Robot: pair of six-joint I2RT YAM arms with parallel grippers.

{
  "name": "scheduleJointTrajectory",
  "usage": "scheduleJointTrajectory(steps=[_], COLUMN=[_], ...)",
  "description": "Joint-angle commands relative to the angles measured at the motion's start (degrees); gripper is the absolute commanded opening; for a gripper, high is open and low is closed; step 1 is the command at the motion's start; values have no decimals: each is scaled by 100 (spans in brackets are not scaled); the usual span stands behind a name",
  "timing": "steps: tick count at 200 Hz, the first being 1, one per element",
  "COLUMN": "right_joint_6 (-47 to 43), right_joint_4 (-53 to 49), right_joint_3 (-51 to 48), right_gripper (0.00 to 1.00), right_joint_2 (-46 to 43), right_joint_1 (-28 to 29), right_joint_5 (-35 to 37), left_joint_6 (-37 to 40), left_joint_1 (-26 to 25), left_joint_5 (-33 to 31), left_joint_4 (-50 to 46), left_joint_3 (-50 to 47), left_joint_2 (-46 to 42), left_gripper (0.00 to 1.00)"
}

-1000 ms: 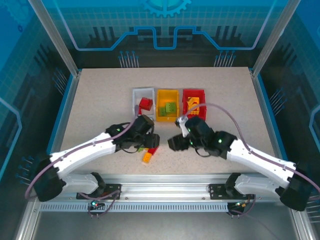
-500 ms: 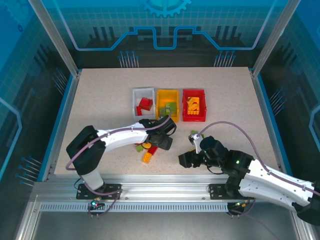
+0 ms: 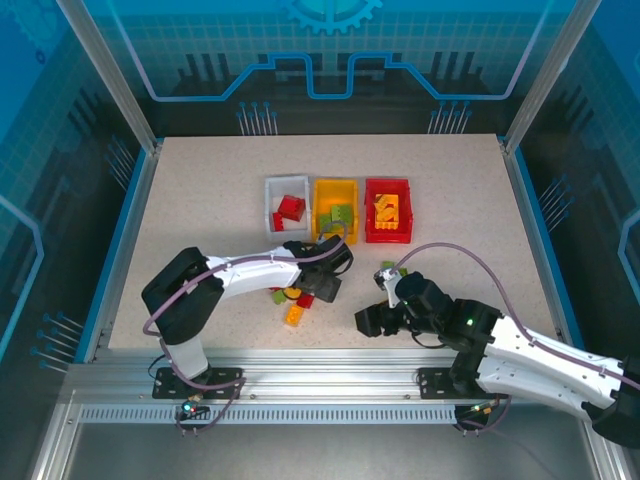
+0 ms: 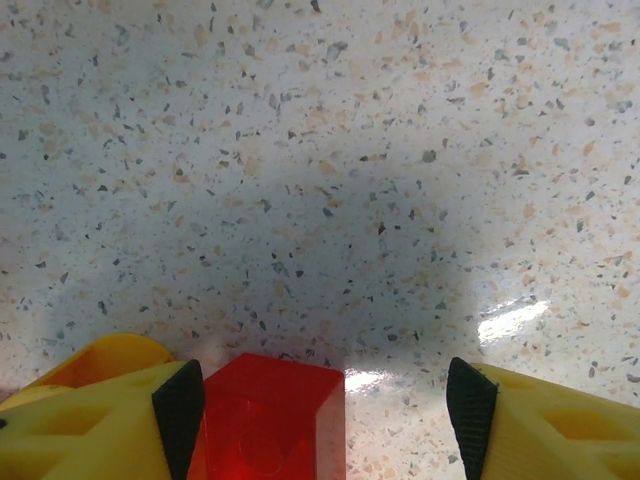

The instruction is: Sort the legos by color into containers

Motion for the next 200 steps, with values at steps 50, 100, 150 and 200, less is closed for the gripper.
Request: scheduleJointTrajectory(steps=[50, 100, 150, 200], right_joint_6=[106, 110, 93, 36], right_joint_4=[154, 170, 189, 68], right_joint_3=[-3, -4, 42, 33], right_gripper=[66, 66, 66, 66], right_joint_2=[174, 217, 296, 215], right_joint_1=[87, 88, 87, 88], right_joint_5=[-54, -27, -23, -13], left_joint_6=[-312, -491, -824, -1340], left_joint_1=[-27, -222, -324, -233], left_joint_5=[-71, -224, -458, -179], left_joint_4=[-160, -27, -323, -805], left_joint_3=[-291, -416, -97, 98], left_joint_2=[45, -440, -716, -402], left_gripper=[68, 69, 71, 75])
